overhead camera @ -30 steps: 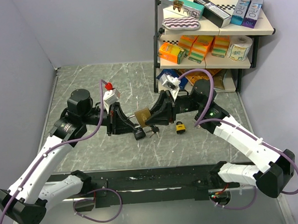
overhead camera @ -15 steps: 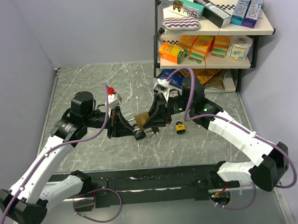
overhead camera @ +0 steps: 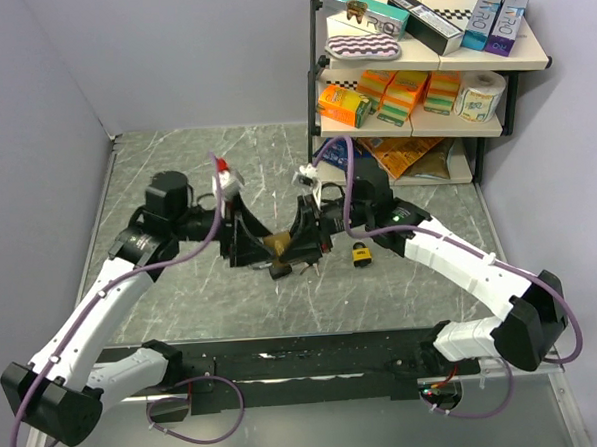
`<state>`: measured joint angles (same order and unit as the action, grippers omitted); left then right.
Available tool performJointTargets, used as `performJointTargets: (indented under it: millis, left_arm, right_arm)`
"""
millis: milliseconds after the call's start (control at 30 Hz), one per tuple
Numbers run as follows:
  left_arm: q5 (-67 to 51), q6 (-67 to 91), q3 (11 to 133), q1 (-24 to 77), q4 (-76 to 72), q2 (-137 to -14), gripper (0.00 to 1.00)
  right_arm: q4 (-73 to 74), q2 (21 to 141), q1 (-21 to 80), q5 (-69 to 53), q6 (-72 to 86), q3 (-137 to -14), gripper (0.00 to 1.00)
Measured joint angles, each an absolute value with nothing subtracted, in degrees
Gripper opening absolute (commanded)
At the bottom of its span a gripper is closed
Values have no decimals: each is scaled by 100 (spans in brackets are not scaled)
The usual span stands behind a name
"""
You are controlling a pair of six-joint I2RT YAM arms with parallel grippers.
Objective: Lock with the key
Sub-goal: Lock the lock.
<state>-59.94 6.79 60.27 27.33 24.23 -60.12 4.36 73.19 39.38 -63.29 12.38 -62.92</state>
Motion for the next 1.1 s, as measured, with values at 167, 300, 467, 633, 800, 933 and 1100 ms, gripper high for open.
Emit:
performJointTargets:
  millis: [167,300,467,633,800,933,1100]
  left_arm:
    - [-5645,1894,5793,1938,1308,-5867,97]
    - [-5354,2648,5500,1490,845,-5629,96]
    - [-4633,2196,5546,1400,921,-5214,96]
    - [-3861,3162,5826,1354,1013,-5168,96]
    - [-3514,4919,5767,1271,915,-5378,96]
    - [-3522,6119,5743,1205,611,-5586,96]
    - [-3632,7111,5741,1203,217,-5704,96]
  right_arm:
    - [-128,7483,3573,-5774,1857,-6259,0]
    - [-604,7594,3330,-5146,2274,-6281,0]
    - [-775,7791,3374,-4523,2718,-6388,0]
    - [-805,7817,3494,-3553,2703,-6410,0]
    - [-1017,8012,3863,-2432,1769,-6650,0]
    - [-1555,8012,4357,-1813,722,-6565,0]
    - [-2506,8014,4890,-1219,-309,-6346,0]
